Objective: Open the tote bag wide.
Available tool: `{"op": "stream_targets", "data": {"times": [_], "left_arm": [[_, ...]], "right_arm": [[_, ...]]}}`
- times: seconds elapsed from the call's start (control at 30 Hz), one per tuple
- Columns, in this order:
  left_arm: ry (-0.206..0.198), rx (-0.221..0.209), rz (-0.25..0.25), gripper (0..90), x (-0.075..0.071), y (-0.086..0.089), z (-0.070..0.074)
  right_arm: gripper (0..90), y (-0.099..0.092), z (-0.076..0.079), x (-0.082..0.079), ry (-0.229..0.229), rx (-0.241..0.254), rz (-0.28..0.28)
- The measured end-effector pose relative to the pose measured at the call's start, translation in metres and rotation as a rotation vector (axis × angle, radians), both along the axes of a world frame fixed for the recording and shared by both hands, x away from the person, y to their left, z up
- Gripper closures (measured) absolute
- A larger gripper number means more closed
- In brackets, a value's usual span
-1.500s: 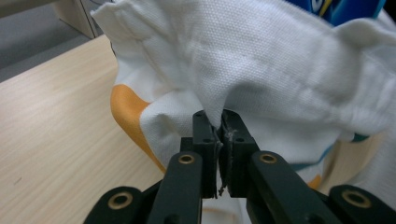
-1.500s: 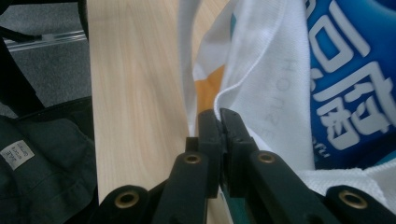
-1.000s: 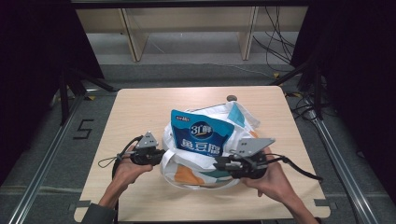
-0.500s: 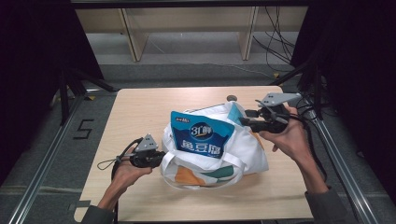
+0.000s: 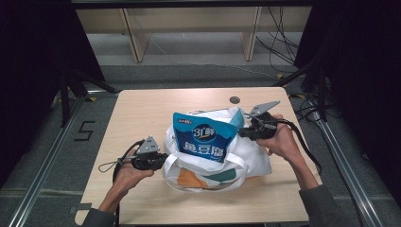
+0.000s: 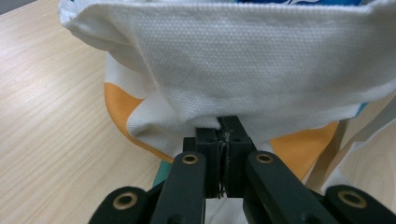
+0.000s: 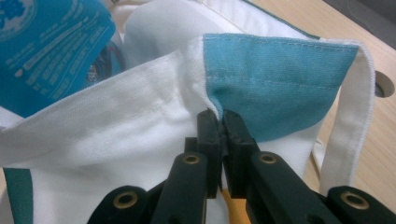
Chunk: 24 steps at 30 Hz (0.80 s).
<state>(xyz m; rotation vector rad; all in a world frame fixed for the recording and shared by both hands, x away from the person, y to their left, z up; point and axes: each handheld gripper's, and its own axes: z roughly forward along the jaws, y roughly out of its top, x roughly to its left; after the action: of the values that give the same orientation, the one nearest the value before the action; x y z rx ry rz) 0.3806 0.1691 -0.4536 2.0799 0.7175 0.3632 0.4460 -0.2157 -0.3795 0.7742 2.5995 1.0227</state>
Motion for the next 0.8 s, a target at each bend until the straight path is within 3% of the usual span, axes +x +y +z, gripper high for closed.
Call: {"op": "stream_targets", "data": {"times": [0.03, 0.07, 0.1, 0.13, 0.17, 0.2, 0.23, 0.33, 0.4, 0.43, 0.47, 0.57, 0.67, 0.7, 0.73, 0.77, 0.8], "left_arm": [[0.001, -0.005, 0.002, 87.4, -0.001, 0.0, 0.0], [0.0, 0.02, -0.009, 87.4, 0.0, 0.002, 0.0], [0.018, -0.014, 0.012, 87.5, -0.003, 0.0, -0.002], [0.014, 0.011, -0.006, 87.5, -0.004, 0.002, -0.002], [0.025, -0.009, 0.005, 87.6, -0.006, 0.0, -0.004], [0.023, 0.019, -0.017, 87.6, -0.007, 0.002, -0.005], [0.035, 0.012, -0.01, 87.7, -0.01, 0.001, -0.01], [0.066, 0.08, -0.029, 87.7, -0.014, 0.001, -0.021], [0.089, 0.094, -0.024, 87.6, -0.015, 0.001, -0.031], [0.114, 0.107, -0.021, 87.6, -0.014, 0.002, -0.036], [0.115, 0.118, -0.023, 87.8, -0.012, 0.002, -0.041], [0.156, 0.115, -0.009, 88.0, -0.008, 0.0, -0.053], [0.161, 0.082, 0.011, 88.1, -0.009, 0.002, -0.057], [0.144, 0.095, 0.012, 88.1, -0.011, 0.001, -0.056], [0.136, 0.106, 0.01, 88.1, -0.012, 0.0, -0.055], [0.134, 0.116, 0.014, 87.9, -0.012, 0.0, -0.053], [0.128, 0.129, 0.014, 87.2, -0.013, 0.001, -0.049]], "right_arm": [[88.1, 0.0, -0.002, -0.004, -0.003, 0.023, -0.027], [88.2, -0.001, -0.003, -0.008, -0.016, 0.029, -0.029], [88.3, -0.005, -0.003, -0.013, -0.035, 0.027, -0.029], [88.3, -0.009, -0.003, -0.02, -0.043, 0.036, -0.021], [88.4, -0.013, -0.004, -0.027, -0.063, 0.043, -0.016], [88.5, -0.017, -0.007, -0.035, -0.061, 0.045, -0.022], [88.5, -0.021, -0.01, -0.045, -0.057, 0.038, -0.034], [88.5, -0.03, -0.026, -0.067, -0.046, 0.012, -0.019], [88.5, -0.03, -0.048, -0.08, -0.031, -0.033, -0.039], [88.5, -0.03, -0.053, -0.081, -0.021, -0.065, -0.037], [88.5, -0.03, -0.067, -0.083, 0.019, -0.123, -0.048], [88.5, -0.028, -0.091, -0.078, 0.071, -0.151, -0.076], [88.4, -0.022, -0.102, -0.073, 0.084, -0.153, -0.09], [88.4, -0.024, -0.103, -0.071, 0.105, -0.158, -0.069], [88.3, -0.024, -0.106, -0.069, 0.074, -0.139, -0.068], [88.3, -0.024, -0.105, -0.072, 0.088, -0.134, -0.109], [88.3, -0.025, -0.105, -0.072, 0.085, -0.135, -0.104]]}}
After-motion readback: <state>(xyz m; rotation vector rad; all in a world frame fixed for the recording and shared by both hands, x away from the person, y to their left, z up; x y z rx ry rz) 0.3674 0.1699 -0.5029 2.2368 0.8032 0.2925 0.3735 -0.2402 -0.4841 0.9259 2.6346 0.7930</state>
